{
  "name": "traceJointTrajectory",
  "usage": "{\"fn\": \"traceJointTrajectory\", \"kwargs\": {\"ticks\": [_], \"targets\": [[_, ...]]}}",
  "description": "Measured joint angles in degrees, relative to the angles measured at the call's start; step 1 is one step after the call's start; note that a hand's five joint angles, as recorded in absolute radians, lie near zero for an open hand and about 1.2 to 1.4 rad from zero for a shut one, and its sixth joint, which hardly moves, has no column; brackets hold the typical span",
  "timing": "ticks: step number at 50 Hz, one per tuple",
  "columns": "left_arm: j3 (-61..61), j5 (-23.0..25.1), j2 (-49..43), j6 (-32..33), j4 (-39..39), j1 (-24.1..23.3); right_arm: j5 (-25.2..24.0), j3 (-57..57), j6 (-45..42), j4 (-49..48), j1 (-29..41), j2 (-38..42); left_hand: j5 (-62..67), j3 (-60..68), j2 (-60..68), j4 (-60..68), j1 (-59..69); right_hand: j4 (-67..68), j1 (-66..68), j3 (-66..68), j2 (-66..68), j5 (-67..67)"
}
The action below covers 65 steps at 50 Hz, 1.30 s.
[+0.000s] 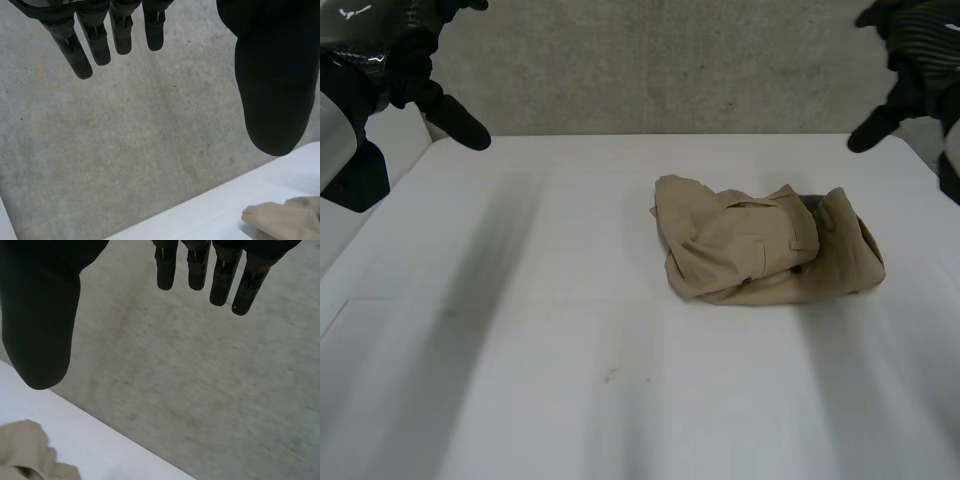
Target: Fold the shorts.
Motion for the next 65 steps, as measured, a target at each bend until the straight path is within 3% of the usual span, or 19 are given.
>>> {"fn": "traceJointTrajectory", "kwargs": {"ticks": [7, 19, 29, 33, 40, 51, 58, 62, 63, 64, 65], "targets": [[2.38, 0.14, -1.06, 0.05, -4.88, -0.07, 2.64, -2.47, -1.26, 5.8, -0.84, 0.2, 0.0, 0.0, 0.0, 0.0, 0.0, 0.0, 0.0, 0.0, 0.0, 0.0], [1.92, 0.15, -0.65, 0.06, -6.12, -0.07, 1.74, -3.5, -1.83, 7.26, -0.55, 1.45, 0.0, 0.0, 0.0, 0.0, 0.0, 0.0, 0.0, 0.0, 0.0, 0.0], [-0.14, 0.04, 0.25, 0.14, -3.08, -0.14, -3.23, -3.57, -5.05, 9.26, -0.57, 2.38, 0.0, 0.0, 0.0, 0.0, 0.0, 0.0, 0.0, 0.0, 0.0, 0.0], [-2.38, 0.15, 0.32, 0.27, 1.59, -0.19, -7.23, -3.86, -13.76, 16.19, -0.29, 6.65, 0.0, 0.0, 0.0, 0.0, 0.0, 0.0, 0.0, 0.0, 0.0, 0.0], [-6.81, 0.46, -0.9, 0.32, 9.84, -0.48, -8.37, -4.84, -21.01, 22.37, 0.21, 13.18, 0.0, 0.0, 0.0, 0.01, 0.0, 0.0, 0.0, 0.0, 0.0, 0.0], [-18.71, 4.11, -8.52, 1.47, 19.07, -3.13, -7.9, -7.25, -17.89, 13.68, 0.11, 23.7, 0.0, 0.0, 0.0, 0.0, 0.0, 0.0, 0.0, 0.0, 0.0, 0.0], [-26.57, 5.34, -12.75, 3.43, 22.92, -3.65, -8.83, -18.39, -10.93, 7.42, -0.39, 37.05, 0.0, 0.0, 0.0, 0.0, 0.0, 0.23, 0.45, 0.27, 0.58, 0.22], [-28.13, 5.05, -13.47, 3.6, 25.65, -3.54, -10.26, -24.14, -8.94, 9.52, -0.4, 41.91, 0.0, 0.0, 0.0, 0.0, 0.0, 21.03, 19.3, 21.96, 23.27, 20.29], [-28.13, 5.05, -13.47, 3.6, 25.65, -3.54, -10.26, -24.14, -8.94, 9.52, -0.4, 41.91, 0.0, 0.0, 0.0, 0.0, 0.0, 21.03, 19.3, 21.96, 23.27, 20.29], [-28.49, 4.82, -13.8, 3.63, 27.02, -3.53, -11.14, -26.37, -8.6, 11.39, -0.31, 43.55, 0.0, 0.0, 0.0, 0.0, 0.0, 40.62, 35.92, 41.45, 42.2, 38.44], [-28.56, 4.74, -13.93, 3.63, 27.52, -3.54, -11.39, -26.86, -8.57, 11.92, -0.27, 43.86, 0.0, 0.0, 0.0, 0.01, 0.0, 40.62, 35.92, 41.45, 42.2, 38.44]]}}
